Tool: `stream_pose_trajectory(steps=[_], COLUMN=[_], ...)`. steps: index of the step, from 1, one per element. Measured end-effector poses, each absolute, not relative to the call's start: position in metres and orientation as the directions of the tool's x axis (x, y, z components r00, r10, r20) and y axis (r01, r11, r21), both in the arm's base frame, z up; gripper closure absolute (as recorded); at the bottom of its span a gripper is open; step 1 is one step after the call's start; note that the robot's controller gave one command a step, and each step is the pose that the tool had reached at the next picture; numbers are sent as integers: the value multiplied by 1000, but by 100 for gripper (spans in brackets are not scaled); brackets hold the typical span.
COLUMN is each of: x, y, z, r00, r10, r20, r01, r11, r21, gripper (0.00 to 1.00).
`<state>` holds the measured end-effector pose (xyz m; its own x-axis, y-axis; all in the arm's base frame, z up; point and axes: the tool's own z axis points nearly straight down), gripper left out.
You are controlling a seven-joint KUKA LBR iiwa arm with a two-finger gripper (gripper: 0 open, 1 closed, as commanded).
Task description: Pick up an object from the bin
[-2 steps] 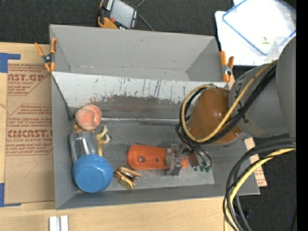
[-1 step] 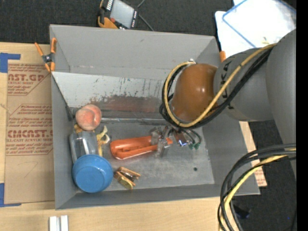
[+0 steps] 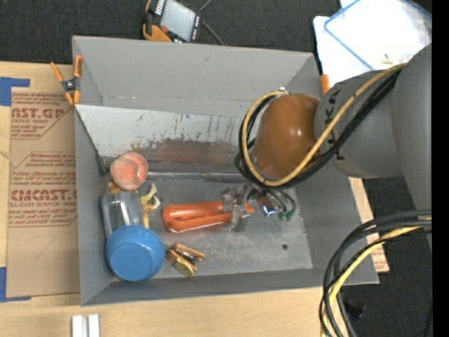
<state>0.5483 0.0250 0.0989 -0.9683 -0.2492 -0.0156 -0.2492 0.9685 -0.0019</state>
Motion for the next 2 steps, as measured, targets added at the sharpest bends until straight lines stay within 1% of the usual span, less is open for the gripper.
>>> stream_pose_trajectory(steps=[1,2], x=[569,548], y=[1,22], z=[79,129], r00=[-978,-981], r10=[-206,-195], r20=[-20,-15], r01=[-206,-195], r11=[978,981], r21=[-2,1], gripper=[100,100])
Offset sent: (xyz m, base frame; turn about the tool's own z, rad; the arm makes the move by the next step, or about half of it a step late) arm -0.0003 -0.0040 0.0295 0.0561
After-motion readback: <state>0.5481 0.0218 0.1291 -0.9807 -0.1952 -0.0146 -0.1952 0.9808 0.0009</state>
